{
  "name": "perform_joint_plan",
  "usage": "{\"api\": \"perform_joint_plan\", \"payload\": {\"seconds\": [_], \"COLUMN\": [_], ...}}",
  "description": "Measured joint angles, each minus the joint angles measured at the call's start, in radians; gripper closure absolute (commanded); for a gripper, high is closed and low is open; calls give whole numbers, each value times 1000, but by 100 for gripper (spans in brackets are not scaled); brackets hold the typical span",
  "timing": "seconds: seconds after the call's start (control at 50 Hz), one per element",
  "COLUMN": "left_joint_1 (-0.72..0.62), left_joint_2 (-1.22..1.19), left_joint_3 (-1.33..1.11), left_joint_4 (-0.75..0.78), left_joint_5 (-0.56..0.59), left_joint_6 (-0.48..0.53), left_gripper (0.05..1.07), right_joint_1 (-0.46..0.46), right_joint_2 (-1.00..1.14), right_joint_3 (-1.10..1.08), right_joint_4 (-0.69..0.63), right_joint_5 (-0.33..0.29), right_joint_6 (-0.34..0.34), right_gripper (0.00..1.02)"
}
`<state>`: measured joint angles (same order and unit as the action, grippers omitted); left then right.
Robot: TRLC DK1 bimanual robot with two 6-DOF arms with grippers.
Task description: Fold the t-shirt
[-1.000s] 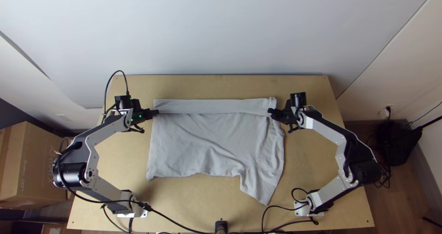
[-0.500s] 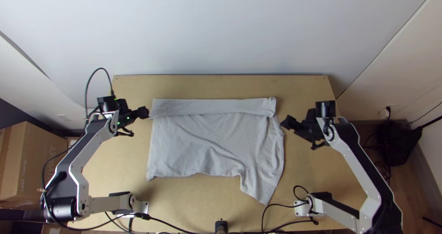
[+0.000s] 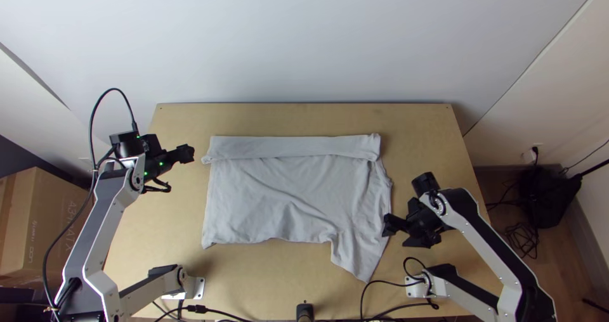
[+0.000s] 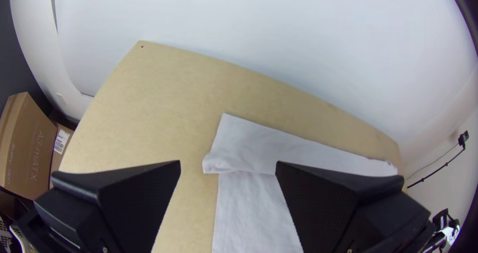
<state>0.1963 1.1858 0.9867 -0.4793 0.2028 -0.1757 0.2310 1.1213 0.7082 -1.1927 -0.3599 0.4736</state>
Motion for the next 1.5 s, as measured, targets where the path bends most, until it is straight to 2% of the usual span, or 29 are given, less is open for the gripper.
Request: {"api": "perform_joint_plan", "payload": {"seconds": [0.14,0.26,0.28,0.34,0.38,0.6,0.64,0.68,0.72,0.94,1.02,1.04,1.2,1.38,1.5], "left_joint_1": [-6,-11,-11,-11,-11,-12,-14,-18,-21,-54,-62,-62,-92,-184,-240], "left_joint_2": [-40,-86,-93,-112,-122,-153,-156,-159,-161,-222,-245,-248,-247,-200,-165], "left_joint_3": [7,7,7,7,7,18,23,26,32,30,8,0,-93,-171,-219], "left_joint_4": [-27,-37,-44,-78,-104,-335,-373,-398,-441,-690,-772,-793,-840,-840,-814], "left_joint_5": [0,31,35,51,55,92,101,103,105,94,67,53,-70,-148,-160], "left_joint_6": [0,0,1,12,20,132,159,180,206,413,510,535,663,694,692], "left_gripper": [15,15,15,15,15,15,15,15,15,15,15,15,15,16,34], "right_joint_1": [70,90,90,103,117,162,163,164,165,175,182,182,188,188,188], "right_joint_2": [27,79,89,114,129,164,174,179,181,182,182,182,182,182,178], "right_joint_3": [-39,-45,-45,-45,-46,-47,-47,-47,-47,-47,-47,-47,-47,-47,-47], "right_joint_4": [-2,11,17,41,61,143,153,162,174,186,186,186,187,186,185], "right_joint_5": [-2,-43,-47,-53,-57,-59,-60,-59,-58,-56,-55,-50,-37,-33,-33], "right_joint_6": [-3,-8,-10,-11,-11,-11,-12,-14,-18,-53,-63,-64,-82,-82,-82], "right_gripper": [16,17,19,38,45,48,56,70,77,80,99,100,100,100,100]}}
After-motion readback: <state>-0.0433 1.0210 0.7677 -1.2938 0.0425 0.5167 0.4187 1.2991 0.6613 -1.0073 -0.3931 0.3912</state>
